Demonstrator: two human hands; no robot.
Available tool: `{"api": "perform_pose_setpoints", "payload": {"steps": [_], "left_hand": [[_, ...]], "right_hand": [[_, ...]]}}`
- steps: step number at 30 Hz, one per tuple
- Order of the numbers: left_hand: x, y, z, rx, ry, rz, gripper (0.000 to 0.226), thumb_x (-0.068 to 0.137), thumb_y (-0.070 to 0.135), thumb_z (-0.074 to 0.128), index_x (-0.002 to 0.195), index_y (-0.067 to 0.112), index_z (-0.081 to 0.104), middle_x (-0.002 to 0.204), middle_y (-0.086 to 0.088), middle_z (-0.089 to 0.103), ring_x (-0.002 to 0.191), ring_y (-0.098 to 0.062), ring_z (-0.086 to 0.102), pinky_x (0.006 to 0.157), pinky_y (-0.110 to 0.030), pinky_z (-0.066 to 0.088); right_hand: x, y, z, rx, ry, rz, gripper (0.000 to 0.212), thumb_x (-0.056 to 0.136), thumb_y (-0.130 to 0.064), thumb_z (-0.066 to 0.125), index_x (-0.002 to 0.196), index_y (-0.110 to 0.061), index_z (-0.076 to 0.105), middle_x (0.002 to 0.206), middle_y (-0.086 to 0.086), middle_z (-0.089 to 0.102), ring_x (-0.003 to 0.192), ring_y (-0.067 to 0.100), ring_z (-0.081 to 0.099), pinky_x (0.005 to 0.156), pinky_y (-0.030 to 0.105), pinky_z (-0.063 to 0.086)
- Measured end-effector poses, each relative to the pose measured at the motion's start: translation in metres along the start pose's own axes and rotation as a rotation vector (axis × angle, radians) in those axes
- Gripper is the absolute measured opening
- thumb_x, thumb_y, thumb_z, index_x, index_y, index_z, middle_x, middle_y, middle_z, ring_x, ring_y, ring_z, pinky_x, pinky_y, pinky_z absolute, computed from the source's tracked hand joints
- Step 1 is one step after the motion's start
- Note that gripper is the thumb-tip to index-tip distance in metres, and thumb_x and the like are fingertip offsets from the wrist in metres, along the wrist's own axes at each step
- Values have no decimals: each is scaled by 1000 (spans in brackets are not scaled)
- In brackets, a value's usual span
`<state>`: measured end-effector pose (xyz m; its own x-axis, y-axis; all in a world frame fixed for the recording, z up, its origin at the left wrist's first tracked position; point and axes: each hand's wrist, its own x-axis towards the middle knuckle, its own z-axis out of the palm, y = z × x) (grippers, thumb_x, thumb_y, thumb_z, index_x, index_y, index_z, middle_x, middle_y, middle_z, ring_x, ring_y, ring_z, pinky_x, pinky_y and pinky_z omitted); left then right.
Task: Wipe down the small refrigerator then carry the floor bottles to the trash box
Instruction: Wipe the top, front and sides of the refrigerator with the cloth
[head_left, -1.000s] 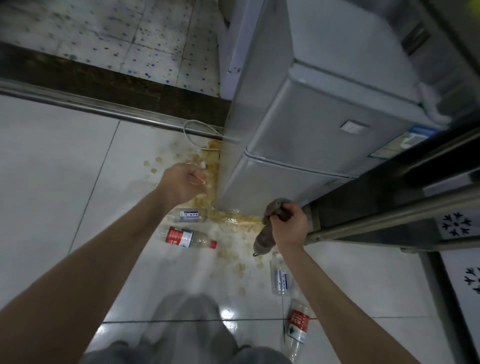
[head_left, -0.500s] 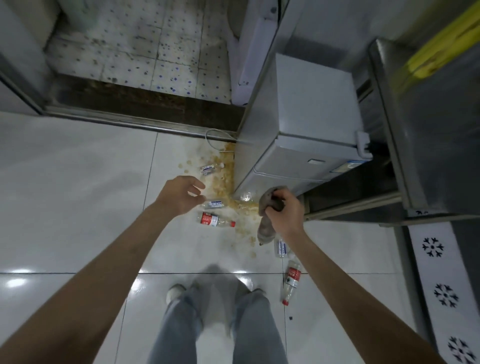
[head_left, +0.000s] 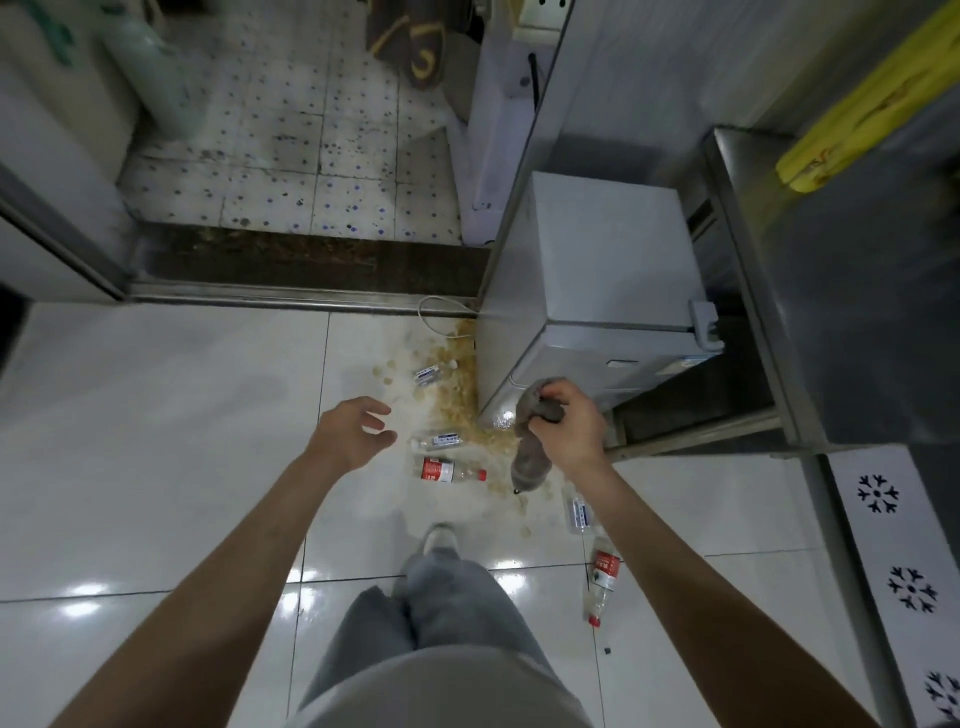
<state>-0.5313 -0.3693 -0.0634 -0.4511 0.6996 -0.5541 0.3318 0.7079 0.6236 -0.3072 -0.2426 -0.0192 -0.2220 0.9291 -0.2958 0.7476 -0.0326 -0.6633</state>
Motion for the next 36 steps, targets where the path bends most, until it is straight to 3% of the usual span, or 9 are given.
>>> {"api": "perform_pose_setpoints", "payload": {"steps": [3, 7, 12, 14, 20, 24, 32, 36], "left_hand": [[12, 1, -10, 4, 16, -9, 28, 78, 21, 74, 104, 20, 65, 95, 0, 66, 77, -14, 61, 72, -20, 45], [37, 3, -36, 31, 16, 0, 28, 78, 21, 74, 104, 20, 66, 92, 2, 66, 79, -14, 60, 76, -19, 43], [80, 3, -86, 42, -7, 36, 27, 78, 21, 73, 104, 21, 65, 92, 2, 64, 79, -15, 61, 75, -20, 43], [99, 0, -109, 71, -29, 61, 28, 78, 22, 74, 104, 21, 65, 93, 2, 63, 80, -17, 61, 75, -21, 44], [163, 19, -167, 184, -131, 265, 26, 75, 20, 77, 98, 22, 66, 90, 1, 64, 82, -19, 62, 83, -28, 51], [197, 37, -191, 300, -191, 365, 29, 75, 18, 77, 102, 16, 67, 96, -5, 68, 79, -15, 60, 78, -21, 47], [255, 109, -183, 442, -330, 511, 36, 78, 16, 73, 113, 13, 65, 107, -5, 68, 98, -19, 63, 79, -22, 46], [285, 143, -168, 495, -395, 596, 36, 80, 20, 73, 113, 13, 64, 106, -3, 69, 84, -9, 60, 72, -18, 45]], "right_hand": [[13, -6, 5, 30, -6, 38, 28, 75, 0, 69, 99, -11, 62, 89, -6, 59, 84, 9, 53, 67, 7, 34], [35, -23, 21, 91, -15, 77, 28, 74, 5, 68, 96, -11, 62, 89, -3, 60, 88, 14, 58, 73, 14, 40], [56, -50, 53, 97, 52, 102, 28, 73, 6, 66, 99, -4, 64, 89, -2, 59, 85, 13, 55, 65, 6, 36], [62, -63, 69, 65, 99, 129, 30, 71, 3, 67, 100, -5, 64, 92, 1, 61, 88, 16, 56, 72, 14, 38], [70, -106, 113, 104, 229, 266, 34, 68, 2, 65, 99, -13, 66, 90, -5, 62, 89, 18, 59, 70, 21, 40], [75, -125, 127, 154, 309, 347, 39, 65, 0, 63, 100, -16, 68, 97, 1, 69, 91, 20, 61, 74, 24, 45], [108, -131, 112, 224, 454, 450, 34, 68, 5, 63, 95, -16, 67, 93, -6, 62, 87, 12, 55, 72, 18, 40], [135, -127, 110, 256, 474, 526, 32, 71, 3, 66, 97, -15, 66, 90, -6, 59, 87, 13, 55, 72, 18, 40]]}}
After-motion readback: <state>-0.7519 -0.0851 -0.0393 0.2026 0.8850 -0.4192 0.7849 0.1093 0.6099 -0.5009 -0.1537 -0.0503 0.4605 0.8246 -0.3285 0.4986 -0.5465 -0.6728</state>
